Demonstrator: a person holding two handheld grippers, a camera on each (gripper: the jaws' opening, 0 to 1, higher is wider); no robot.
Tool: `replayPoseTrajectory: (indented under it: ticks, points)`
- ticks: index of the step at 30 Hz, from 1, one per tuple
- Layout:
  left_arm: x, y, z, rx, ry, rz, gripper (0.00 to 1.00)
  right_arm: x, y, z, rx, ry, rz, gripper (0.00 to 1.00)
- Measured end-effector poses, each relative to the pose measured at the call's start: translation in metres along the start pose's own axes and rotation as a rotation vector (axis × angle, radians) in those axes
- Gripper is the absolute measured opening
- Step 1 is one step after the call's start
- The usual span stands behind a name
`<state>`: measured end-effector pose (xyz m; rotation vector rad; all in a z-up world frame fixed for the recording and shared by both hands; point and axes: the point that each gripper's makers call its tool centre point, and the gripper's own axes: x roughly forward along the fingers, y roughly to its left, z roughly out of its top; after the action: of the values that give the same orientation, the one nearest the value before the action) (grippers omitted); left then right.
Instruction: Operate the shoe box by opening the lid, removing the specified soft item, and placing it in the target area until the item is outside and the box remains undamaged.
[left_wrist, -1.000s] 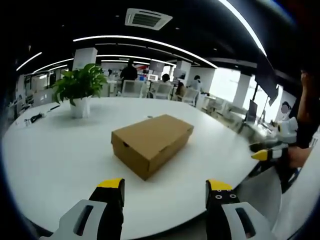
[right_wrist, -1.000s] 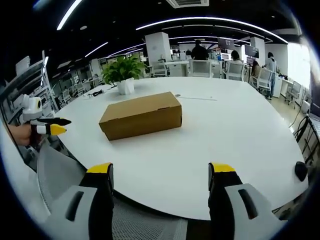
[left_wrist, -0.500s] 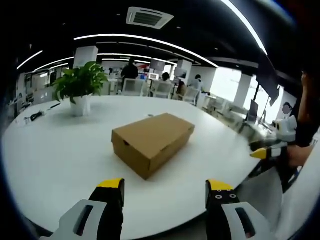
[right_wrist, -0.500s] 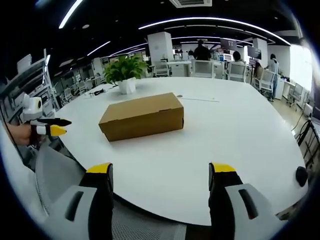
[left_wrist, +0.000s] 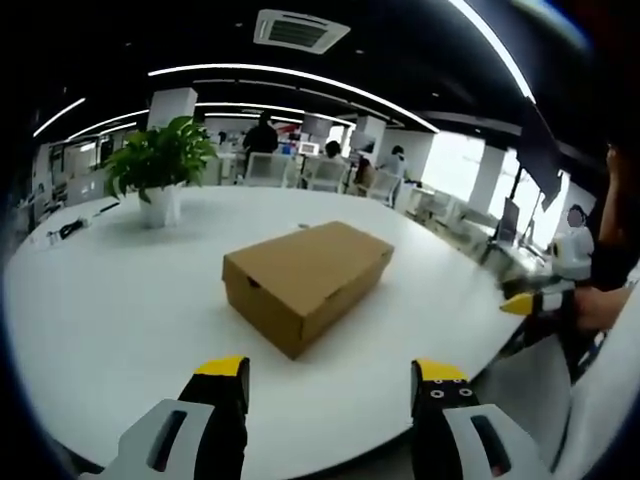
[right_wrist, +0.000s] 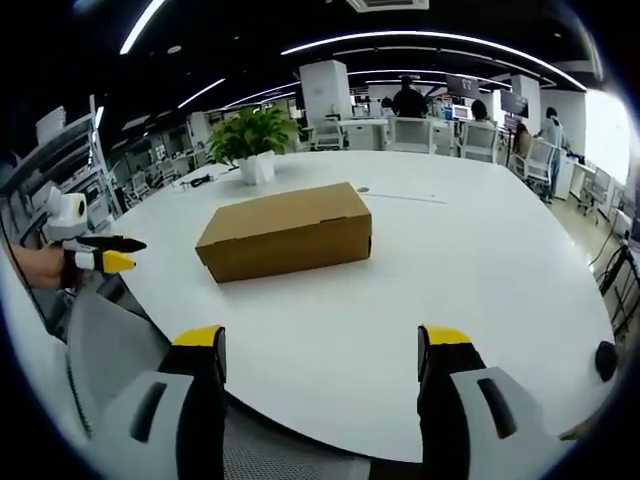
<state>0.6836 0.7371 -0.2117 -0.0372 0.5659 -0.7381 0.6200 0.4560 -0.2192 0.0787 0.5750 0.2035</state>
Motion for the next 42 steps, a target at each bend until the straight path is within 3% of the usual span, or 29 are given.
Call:
replayPoseTrajectory:
  ticks: [10,25,42]
  points:
    - [0.01,0.01,-0.004,-0.017,0.017,0.009,0.66,0.015,-0.005,0.003,-0.012,0.02,0.015,0.74]
    - [0.042,0.015,0.007,-0.013,0.032,-0.011,0.66,0.047,-0.022,0.01,-0.004,0.036,0.019,0.75]
    - [0.071,0.025,-0.008,-0.03,0.076,-0.012,0.65,0.091,-0.044,0.021,-0.051,0.06,0.038,0.74]
